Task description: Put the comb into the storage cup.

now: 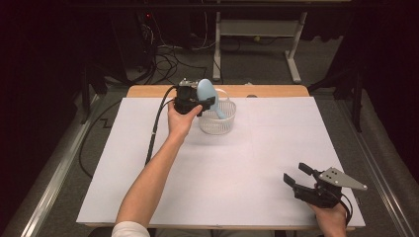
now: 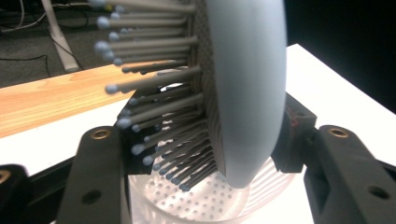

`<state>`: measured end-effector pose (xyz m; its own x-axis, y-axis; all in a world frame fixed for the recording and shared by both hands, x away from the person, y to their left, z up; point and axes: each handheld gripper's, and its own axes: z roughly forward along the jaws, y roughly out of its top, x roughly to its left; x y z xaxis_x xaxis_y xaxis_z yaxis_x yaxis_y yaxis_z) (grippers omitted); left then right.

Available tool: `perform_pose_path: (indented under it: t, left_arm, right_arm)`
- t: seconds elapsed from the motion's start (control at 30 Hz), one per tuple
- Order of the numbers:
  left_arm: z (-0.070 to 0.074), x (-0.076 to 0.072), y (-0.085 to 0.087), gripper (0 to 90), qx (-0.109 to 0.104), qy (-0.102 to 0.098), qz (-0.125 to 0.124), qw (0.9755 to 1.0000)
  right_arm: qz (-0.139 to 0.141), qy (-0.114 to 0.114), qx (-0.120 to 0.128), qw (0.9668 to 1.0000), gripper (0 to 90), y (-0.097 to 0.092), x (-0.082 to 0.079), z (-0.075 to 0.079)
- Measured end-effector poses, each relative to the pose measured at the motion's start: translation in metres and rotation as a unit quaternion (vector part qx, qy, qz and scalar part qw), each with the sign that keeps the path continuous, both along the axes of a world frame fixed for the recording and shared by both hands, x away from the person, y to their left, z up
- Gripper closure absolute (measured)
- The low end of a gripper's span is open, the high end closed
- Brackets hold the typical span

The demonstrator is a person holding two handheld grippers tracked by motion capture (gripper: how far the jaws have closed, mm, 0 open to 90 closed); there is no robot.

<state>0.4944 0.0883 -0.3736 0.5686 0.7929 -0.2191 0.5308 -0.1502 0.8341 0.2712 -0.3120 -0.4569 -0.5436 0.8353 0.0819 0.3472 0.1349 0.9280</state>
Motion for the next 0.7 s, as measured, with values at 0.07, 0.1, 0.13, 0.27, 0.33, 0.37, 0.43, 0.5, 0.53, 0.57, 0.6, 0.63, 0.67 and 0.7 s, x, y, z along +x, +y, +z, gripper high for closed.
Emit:
perform_pose_path:
  t: [0.07,0.1,0.13,0.27,0.33,0.37,0.43,0.5,0.53,0.57,0.6,0.63,0.67,0.7]
  left_arm:
    - [0.000,0.000,0.002,40.6,0.002,0.000,0.004,1.0000]
    - [-0.001,0.000,0.004,40.0,0.003,0.000,0.008,1.0000]
    - [-0.001,0.000,0.005,39.3,0.004,-0.001,0.010,0.9999]
    - [-0.002,0.000,0.007,37.4,0.010,-0.002,0.012,0.9999]
    - [-0.002,0.000,0.008,36.7,0.012,-0.001,0.012,0.9998]
    - [-0.002,0.000,0.008,36.0,0.014,0.000,0.013,0.9998]
    - [-0.002,0.001,0.010,35.3,0.015,0.003,0.012,0.9998]
    - [-0.003,0.002,0.011,34.4,0.017,0.007,0.012,0.9998]
    - [-0.004,0.002,0.012,33.6,0.019,0.008,0.013,0.9997]
    - [-0.004,0.002,0.012,32.9,0.022,0.009,0.016,0.9996]
    - [-0.004,0.002,0.012,31.6,0.025,0.008,0.018,0.9995]
    - [-0.005,0.002,0.012,30.5,0.027,0.007,0.020,0.9994]
    - [-0.005,0.002,0.012,29.8,0.026,0.007,0.020,0.9994]
    - [-0.004,0.002,0.013,29.5,0.026,0.008,0.020,0.9994]
  right_arm:
    - [0.000,0.000,0.000,1.0000,28.5,0.000,0.000,0.000]
    - [0.000,0.001,0.000,1.0000,28.5,0.000,0.000,0.000]
    - [0.000,0.001,-0.001,1.0000,28.5,0.000,0.000,0.000]
    - [0.001,0.001,-0.002,1.0000,28.5,0.001,0.000,0.000]
    - [-0.001,0.002,-0.002,1.0000,28.5,0.000,0.001,0.000]
    - [-0.001,0.002,-0.002,1.0000,28.5,0.000,0.001,0.000]
    - [0.000,0.002,-0.002,1.0000,28.5,0.000,0.001,0.000]
    - [0.000,0.002,-0.002,1.0000,28.5,0.001,0.001,0.000]
    - [0.000,0.002,-0.002,1.0000,28.5,0.001,0.000,0.000]
    - [0.000,0.002,-0.002,1.0000,28.5,0.001,0.000,0.000]
    - [0.000,0.002,-0.002,1.0000,28.5,0.001,0.001,0.000]
    - [0.000,0.002,-0.002,1.0000,28.5,0.001,0.001,0.000]
    - [-0.001,0.002,-0.002,1.0000,28.5,0.000,0.001,0.000]
    - [-0.001,0.002,-0.002,1.0000,28.6,0.000,0.001,0.000]
